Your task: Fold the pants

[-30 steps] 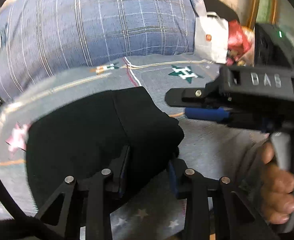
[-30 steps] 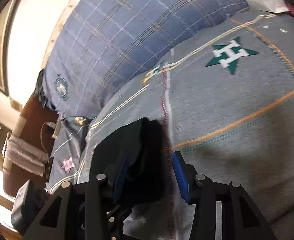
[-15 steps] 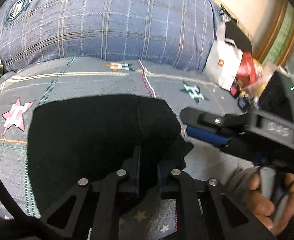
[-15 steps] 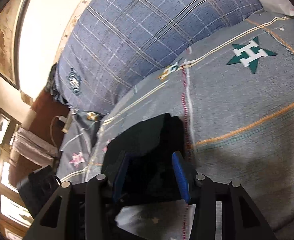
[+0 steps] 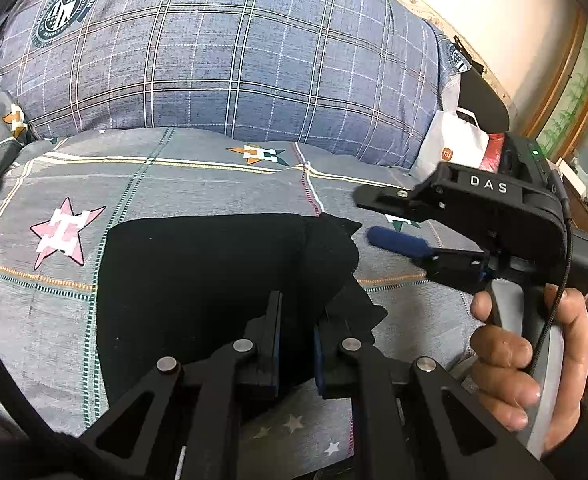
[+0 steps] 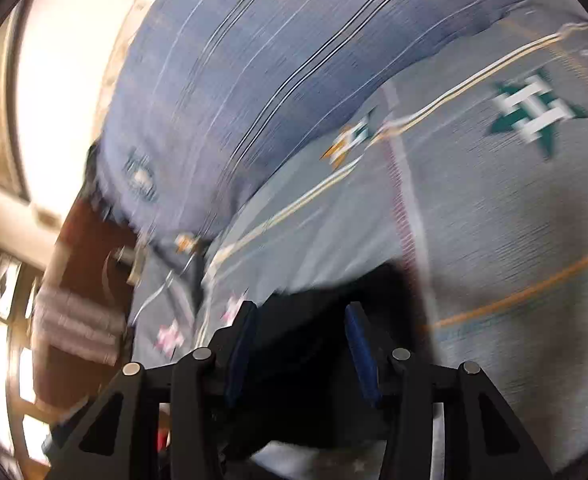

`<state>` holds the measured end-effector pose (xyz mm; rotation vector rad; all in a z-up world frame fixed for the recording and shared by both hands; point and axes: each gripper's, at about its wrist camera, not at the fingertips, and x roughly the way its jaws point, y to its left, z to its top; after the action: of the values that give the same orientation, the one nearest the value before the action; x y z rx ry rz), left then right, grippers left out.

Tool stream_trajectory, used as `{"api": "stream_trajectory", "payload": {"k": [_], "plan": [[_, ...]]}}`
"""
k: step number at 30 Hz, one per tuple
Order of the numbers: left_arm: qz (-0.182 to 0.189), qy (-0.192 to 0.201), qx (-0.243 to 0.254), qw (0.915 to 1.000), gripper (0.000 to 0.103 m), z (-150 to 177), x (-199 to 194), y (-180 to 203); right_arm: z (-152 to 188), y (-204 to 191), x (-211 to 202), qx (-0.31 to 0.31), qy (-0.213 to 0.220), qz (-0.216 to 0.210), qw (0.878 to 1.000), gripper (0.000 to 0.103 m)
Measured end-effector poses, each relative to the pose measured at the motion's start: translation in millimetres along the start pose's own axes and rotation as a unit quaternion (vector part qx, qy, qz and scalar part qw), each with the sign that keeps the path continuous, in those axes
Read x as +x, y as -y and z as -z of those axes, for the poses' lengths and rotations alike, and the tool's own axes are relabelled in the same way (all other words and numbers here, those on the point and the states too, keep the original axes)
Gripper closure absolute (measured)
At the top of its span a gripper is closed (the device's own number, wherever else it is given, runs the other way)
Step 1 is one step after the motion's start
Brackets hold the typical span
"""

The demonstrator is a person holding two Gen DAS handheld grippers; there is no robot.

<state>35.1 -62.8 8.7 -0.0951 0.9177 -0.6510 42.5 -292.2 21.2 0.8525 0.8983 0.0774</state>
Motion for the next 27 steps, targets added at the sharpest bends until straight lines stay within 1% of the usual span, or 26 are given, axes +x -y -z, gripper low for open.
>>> {"api": "stream_trajectory", "payload": {"k": [1, 2, 3, 5, 6, 8, 10, 14, 15, 17, 19, 20, 22, 23, 24, 25, 27], "plan": [[-0.002, -0.001, -0.002, 1.0000, 0.090, 0, 0, -2, -1, 1, -3, -0.002, 0.010, 0.014, 1.000, 0.054], [-0.006, -0.002, -0.005, 1.0000, 0.090, -1, -1, -4, -1, 2, -6, -0.005, 0.017, 0.027, 0.999, 0.051], [-0.012, -0.001, -0.007, 0.9999, 0.090, -2, -1, -5, -1, 3, -7, -0.003, 0.017, 0.031, 0.999, 0.048], [-0.028, 0.002, -0.009, 0.9996, 0.090, -4, -3, -6, -1, 8, -4, 0.000, 0.011, 0.033, 0.999, 0.047], [-0.042, 0.005, -0.009, 0.9991, 0.090, -5, -4, -8, -1, 12, -1, 0.004, 0.004, 0.034, 0.999, 0.047], [-0.056, 0.005, -0.012, 0.9984, 0.090, -6, -4, -11, -1, 20, 5, 0.018, -0.007, 0.019, 1.000, 0.047], [-0.058, -0.001, -0.027, 0.9980, 0.090, -7, -1, -19, -2, 24, 12, 0.024, -0.014, -0.004, 1.000, 0.047], [-0.062, -0.006, -0.041, 0.9972, 0.090, -9, 2, -27, -3, 15, 26, -0.004, -0.027, -0.013, 1.000, 0.047], [-0.065, -0.005, -0.043, 0.9970, 0.090, -9, 2, -28, 0, 8, 29, -0.018, -0.034, -0.022, 0.999, 0.046], [-0.069, -0.006, -0.047, 0.9965, 0.090, -9, 2, -30, 4, 0, 30, -0.042, -0.044, -0.026, 0.998, 0.045], [-0.067, -0.010, -0.050, 0.9965, 0.090, -8, 4, -31, 11, -1, 32, -0.045, -0.058, -0.043, 0.996, 0.045], [-0.065, -0.012, -0.050, 0.9966, 0.090, -8, 5, -31, 13, -1, 35, -0.045, -0.066, -0.043, 0.996, 0.045], [-0.066, -0.011, -0.043, 0.9968, 0.090, -7, 4, -28, 14, 1, 41, -0.049, -0.065, 0.008, 0.997, 0.046], [-0.063, -0.010, -0.041, 0.9971, 0.090, -7, 3, -26, 13, 1, 42, -0.050, -0.066, 0.014, 0.997, 0.064], [-0.062, -0.009, -0.042, 0.9972, 0.090, -8, 2, -26, 12, -1, 43, -0.050, -0.065, 0.017, 0.996, 0.088], [-0.067, -0.001, -0.046, 0.9967, 0.090, -9, -3, -27, 10, -7, 44, -0.054, -0.069, 0.016, 0.996, 0.089], [-0.067, 0.018, -0.059, 0.9959, 0.090, -11, -16, -35, 10, -27, 38, -0.081, -0.054, 0.013, 0.995, 0.091]]}}
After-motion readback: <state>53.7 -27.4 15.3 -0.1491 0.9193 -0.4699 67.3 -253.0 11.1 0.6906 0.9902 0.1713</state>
